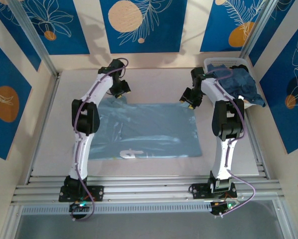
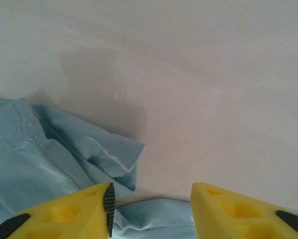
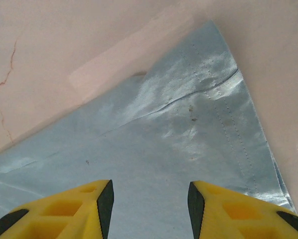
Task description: Fold and stack the t-shirts
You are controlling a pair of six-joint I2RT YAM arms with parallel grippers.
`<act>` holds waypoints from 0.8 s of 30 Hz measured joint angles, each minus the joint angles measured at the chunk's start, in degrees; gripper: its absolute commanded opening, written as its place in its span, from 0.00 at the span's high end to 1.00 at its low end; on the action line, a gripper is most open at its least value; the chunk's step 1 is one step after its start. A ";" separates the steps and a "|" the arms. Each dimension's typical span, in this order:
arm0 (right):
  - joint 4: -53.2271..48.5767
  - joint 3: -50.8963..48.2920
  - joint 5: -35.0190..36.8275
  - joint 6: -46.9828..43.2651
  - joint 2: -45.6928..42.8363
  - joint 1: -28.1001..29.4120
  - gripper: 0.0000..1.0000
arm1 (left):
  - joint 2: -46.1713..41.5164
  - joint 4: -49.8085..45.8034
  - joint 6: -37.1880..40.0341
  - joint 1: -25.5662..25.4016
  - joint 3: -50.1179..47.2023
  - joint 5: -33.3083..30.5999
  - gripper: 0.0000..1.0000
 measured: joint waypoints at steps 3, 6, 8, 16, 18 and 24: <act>-0.22 0.15 0.00 0.00 0.02 0.00 0.53 | 1.86 -0.15 -1.14 0.11 1.49 -0.31 0.55; -0.28 0.15 0.00 0.02 0.02 0.00 0.53 | 4.35 -0.63 -1.97 0.11 3.37 -0.26 0.57; -0.35 0.15 0.00 0.02 0.02 0.00 0.54 | 6.08 -1.36 -2.51 0.11 4.81 -0.26 0.60; -0.50 0.26 -0.02 0.04 0.02 0.02 0.54 | 8.22 -4.09 -2.71 0.13 7.45 -1.57 0.88; -0.50 0.39 0.00 0.04 0.02 0.02 0.54 | 8.37 -4.59 -2.64 0.15 8.28 -2.03 0.97; -0.72 1.86 0.15 0.31 0.02 0.00 0.56 | 8.41 -5.33 -1.88 0.37 9.40 -4.37 1.00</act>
